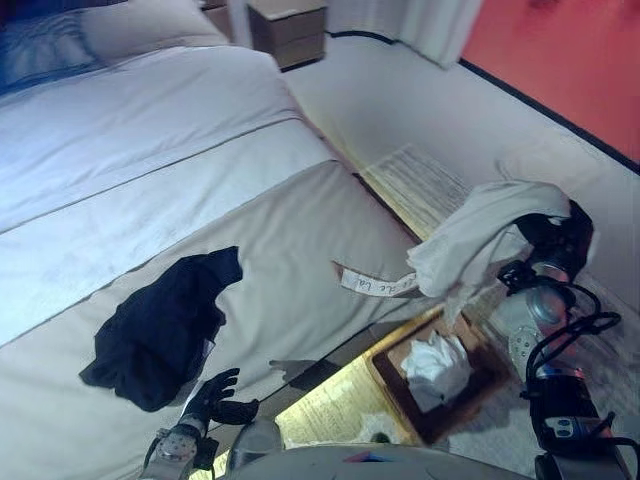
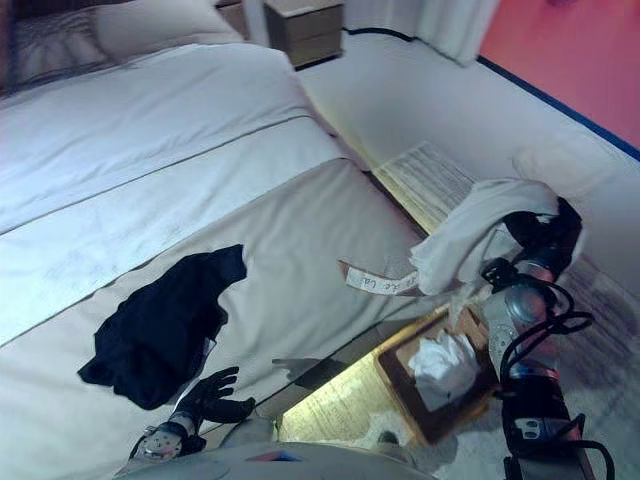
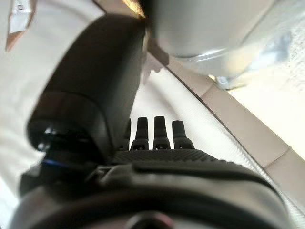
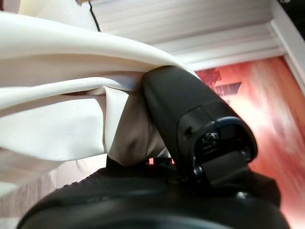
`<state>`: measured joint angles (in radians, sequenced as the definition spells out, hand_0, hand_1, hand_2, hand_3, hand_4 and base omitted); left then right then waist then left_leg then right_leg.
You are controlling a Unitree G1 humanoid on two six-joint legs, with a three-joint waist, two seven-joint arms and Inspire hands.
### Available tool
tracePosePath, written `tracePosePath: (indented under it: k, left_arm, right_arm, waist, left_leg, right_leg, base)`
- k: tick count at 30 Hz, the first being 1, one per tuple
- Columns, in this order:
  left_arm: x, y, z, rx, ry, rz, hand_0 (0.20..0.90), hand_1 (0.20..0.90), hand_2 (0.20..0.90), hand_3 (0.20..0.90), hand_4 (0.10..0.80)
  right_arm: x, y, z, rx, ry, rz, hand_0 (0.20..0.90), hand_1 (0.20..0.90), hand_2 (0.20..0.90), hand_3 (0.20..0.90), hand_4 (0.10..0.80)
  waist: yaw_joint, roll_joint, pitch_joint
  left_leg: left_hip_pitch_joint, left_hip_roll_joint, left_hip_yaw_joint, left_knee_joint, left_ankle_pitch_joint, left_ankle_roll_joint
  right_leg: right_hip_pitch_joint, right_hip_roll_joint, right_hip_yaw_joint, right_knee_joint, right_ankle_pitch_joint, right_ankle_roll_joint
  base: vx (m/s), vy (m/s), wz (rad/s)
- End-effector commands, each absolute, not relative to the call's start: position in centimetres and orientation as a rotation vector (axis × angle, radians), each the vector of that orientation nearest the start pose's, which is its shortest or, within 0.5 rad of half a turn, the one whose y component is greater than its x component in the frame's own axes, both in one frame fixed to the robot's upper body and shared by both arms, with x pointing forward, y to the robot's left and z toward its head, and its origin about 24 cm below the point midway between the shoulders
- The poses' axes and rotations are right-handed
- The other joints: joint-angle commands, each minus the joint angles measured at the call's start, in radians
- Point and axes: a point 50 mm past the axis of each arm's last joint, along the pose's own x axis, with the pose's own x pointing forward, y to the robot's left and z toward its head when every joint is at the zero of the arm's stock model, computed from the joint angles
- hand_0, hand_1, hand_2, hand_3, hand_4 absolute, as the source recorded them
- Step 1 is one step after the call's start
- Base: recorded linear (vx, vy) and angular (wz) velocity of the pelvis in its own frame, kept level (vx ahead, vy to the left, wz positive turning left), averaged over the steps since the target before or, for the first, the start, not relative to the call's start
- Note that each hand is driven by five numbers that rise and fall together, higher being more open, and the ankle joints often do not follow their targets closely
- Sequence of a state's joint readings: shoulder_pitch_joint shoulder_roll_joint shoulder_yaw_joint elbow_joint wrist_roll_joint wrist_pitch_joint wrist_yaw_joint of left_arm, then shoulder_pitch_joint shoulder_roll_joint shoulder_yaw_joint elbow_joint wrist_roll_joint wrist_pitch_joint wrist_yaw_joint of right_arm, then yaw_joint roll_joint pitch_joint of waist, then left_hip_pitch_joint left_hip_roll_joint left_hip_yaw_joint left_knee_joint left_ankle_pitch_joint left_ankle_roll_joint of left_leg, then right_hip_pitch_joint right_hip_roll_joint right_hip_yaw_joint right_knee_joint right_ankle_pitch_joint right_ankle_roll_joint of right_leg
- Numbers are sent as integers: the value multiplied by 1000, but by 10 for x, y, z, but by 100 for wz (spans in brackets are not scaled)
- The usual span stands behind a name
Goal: Pick up the clothes from the bed and place them into the basket
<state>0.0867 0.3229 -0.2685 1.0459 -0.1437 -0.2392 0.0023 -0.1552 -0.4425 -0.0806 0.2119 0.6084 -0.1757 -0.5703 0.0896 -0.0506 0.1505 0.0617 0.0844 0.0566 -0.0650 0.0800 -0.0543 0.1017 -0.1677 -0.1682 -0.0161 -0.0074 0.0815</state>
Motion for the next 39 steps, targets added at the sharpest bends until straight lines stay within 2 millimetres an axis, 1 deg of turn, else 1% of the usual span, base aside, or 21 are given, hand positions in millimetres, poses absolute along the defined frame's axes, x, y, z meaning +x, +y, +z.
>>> tracePosePath:
  k: [1, 2, 4, 6, 7, 8, 10, 12, 15, 21, 24, 26, 28, 29, 30, 32, 33, 36, 37, 39]
  left_arm:
    - [117, 241, -139, 313, 897, -17, 900, 900, 900, 900, 800]
    - [122, 244, -137, 310, 887, -1, 900, 900, 900, 900, 800]
    - [125, 248, -135, 296, 879, 40, 900, 900, 900, 900, 800]
    - [126, 251, -133, 291, 869, 73, 900, 900, 900, 900, 800]
    - [127, 251, -133, 292, 867, 82, 900, 900, 900, 900, 800]
    - [127, 251, -133, 292, 867, 82, 900, 900, 900, 900, 800]
    - [129, 251, -132, 279, 855, 112, 900, 900, 900, 900, 800]
    - [130, 251, -132, 265, 847, 121, 900, 900, 900, 900, 800]
    - [124, 246, -135, 249, 854, 105, 900, 900, 900, 900, 800]
    - [112, 241, -140, 252, 883, 96, 900, 900, 900, 900, 800]
    - [110, 243, -141, 259, 890, 104, 900, 900, 900, 900, 800]
    - [112, 244, -140, 257, 887, 107, 900, 900, 900, 900, 800]
    - [112, 245, -140, 258, 884, 100, 900, 900, 900, 900, 800]
    - [112, 245, -139, 256, 881, 100, 900, 900, 900, 900, 800]
    - [112, 245, -139, 252, 878, 100, 900, 900, 900, 900, 800]
    - [112, 245, -139, 249, 877, 99, 900, 900, 900, 900, 800]
    - [113, 244, -139, 244, 873, 96, 900, 900, 900, 900, 800]
    - [113, 240, -139, 234, 867, 91, 900, 900, 900, 900, 800]
    - [114, 238, -139, 231, 867, 88, 900, 900, 900, 900, 800]
    - [116, 236, -139, 229, 862, 86, 900, 900, 900, 900, 800]
  right_arm:
    - [279, -283, 158, 219, -546, -662, 300, 300, 300, 200, 100]
    - [279, -281, 163, 213, -582, -666, 300, 300, 300, 200, 100]
    - [280, -273, 171, 211, -629, -661, 300, 300, 300, 200, 100]
    - [280, -263, 181, 195, -696, -650, 300, 300, 300, 200, 100]
    - [280, -259, 185, 195, -716, -646, 300, 300, 300, 200, 100]
    - [280, -259, 185, 195, -716, -646, 300, 300, 300, 200, 100]
    - [278, -249, 198, 171, -778, -636, 300, 300, 300, 200, 100]
    - [274, -244, 204, 161, -814, -636, 300, 300, 300, 200, 100]
    - [267, -245, 206, 132, -833, -676, 300, 300, 300, 200, 100]
    - [264, -258, 192, 94, -785, -769, 300, 300, 300, 200, 100]
    - [260, -262, 196, 51, -831, -801, 300, 300, 300, 200, 100]
    - [259, -264, 198, 51, -831, -812, 300, 300, 300, 200, 100]
    - [260, -267, 194, 49, -808, -824, 300, 300, 300, 200, 100]
    - [260, -270, 191, 49, -791, -832, 300, 300, 300, 200, 100]
    - [260, -274, 181, 44, -743, -843, 300, 300, 300, 200, 100]
    - [260, -276, 175, 42, -718, -853, 300, 300, 300, 200, 100]
    - [259, -279, 166, 27, -689, -871, 300, 300, 300, 200, 100]
    - [257, -286, 151, 16, -635, -924, 300, 300, 300, 200, 100]
    - [256, -292, 143, 16, -600, -957, 300, 300, 300, 200, 100]
    - [256, -298, 136, -2, -572, -987, 300, 300, 300, 200, 100]
  waist:
    - [26, 36, -43]
    - [23, 38, -41]
    - [20, 45, -35]
    - [24, 49, -29]
    - [25, 50, -28]
    - [25, 50, -28]
    - [26, 51, -30]
    - [26, 52, -33]
    - [30, 55, -44]
    - [35, 63, -51]
    - [30, 72, -46]
    - [26, 76, -42]
    - [23, 78, -42]
    - [22, 80, -41]
    - [20, 83, -42]
    - [19, 85, -44]
    - [17, 88, -43]
    - [15, 96, -37]
    - [14, 101, -31]
    - [14, 105, -21]
  left_leg:
    - [-15, -48, -22, -2, -39, 19]
    - [-15, -46, -12, -2, -41, 20]
    - [-16, -40, 6, -6, -42, 18]
    - [-16, -34, 27, -10, -42, 13]
    - [-16, -33, 32, -12, -42, 13]
    - [-16, -33, 32, -12, -42, 13]
    - [-19, -29, 40, -18, -41, 9]
    - [-24, -25, 42, -21, -40, 4]
    - [-29, -16, 39, -22, -32, -6]
    - [-42, -9, 34, -22, -18, -19]
    - [-53, -8, 35, -20, -12, -24]
    - [-56, -8, 34, -21, -9, -26]
    - [-59, -9, 33, -21, -7, -30]
    - [-60, -8, 31, -22, -4, -31]
    - [-62, -6, 32, -21, -2, -34]
    - [-63, -4, 34, -21, 0, -36]
    - [-66, -2, 35, -19, 3, -38]
    - [-74, 2, 39, -15, 9, -42]
    - [-81, 3, 39, -12, 12, -45]
    - [-89, 4, 39, -8, 15, -47]
  right_leg:
    - [-22, 37, -67, 21, 30, 16]
    - [-28, 31, -75, 25, 30, 21]
    - [-39, 24, -88, 31, 31, 24]
    - [-41, 20, -121, 23, 36, 25]
    - [-40, 20, -125, 17, 38, 25]
    - [-40, 20, -125, 17, 38, 25]
    - [-34, 24, -125, -11, 45, 24]
    - [-29, 28, -127, -33, 50, 25]
    - [-13, 37, -133, -48, 45, 22]
    - [6, 38, -151, -58, 35, 18]
    - [3, 36, -153, -59, 34, 17]
    - [2, 35, -153, -61, 34, 18]
    - [4, 36, -152, -63, 33, 18]
    - [6, 36, -152, -64, 33, 18]
    - [11, 36, -153, -66, 31, 18]
    - [13, 35, -154, -67, 30, 18]
    - [15, 35, -154, -67, 30, 17]
    - [15, 34, -156, -67, 31, 15]
    - [12, 32, -157, -68, 32, 14]
    - [6, 29, -157, -68, 35, 14]
  base:
    - [-37, 27, -72]
    - [-60, 30, -55]
    - [-89, 34, -38]
    - [-98, 13, -37]
    - [-50, -2, -26]
    - [-61, -11, -42]
    - [-80, -25, -44]
    - [-68, -33, -15]
    - [-26, -19, -3]
    - [-35, -6, 6]
    - [-81, -6, 4]
    - [-90, -23, 1]
    - [-64, -26, 0]
    - [-51, -29, 0]
    - [-36, -22, 0]
    - [-15, -11, 0]
    - [-31, -15, 1]
    - [-65, -6, 0]
    - [-91, -2, -1]
    - [-87, 0, 0]
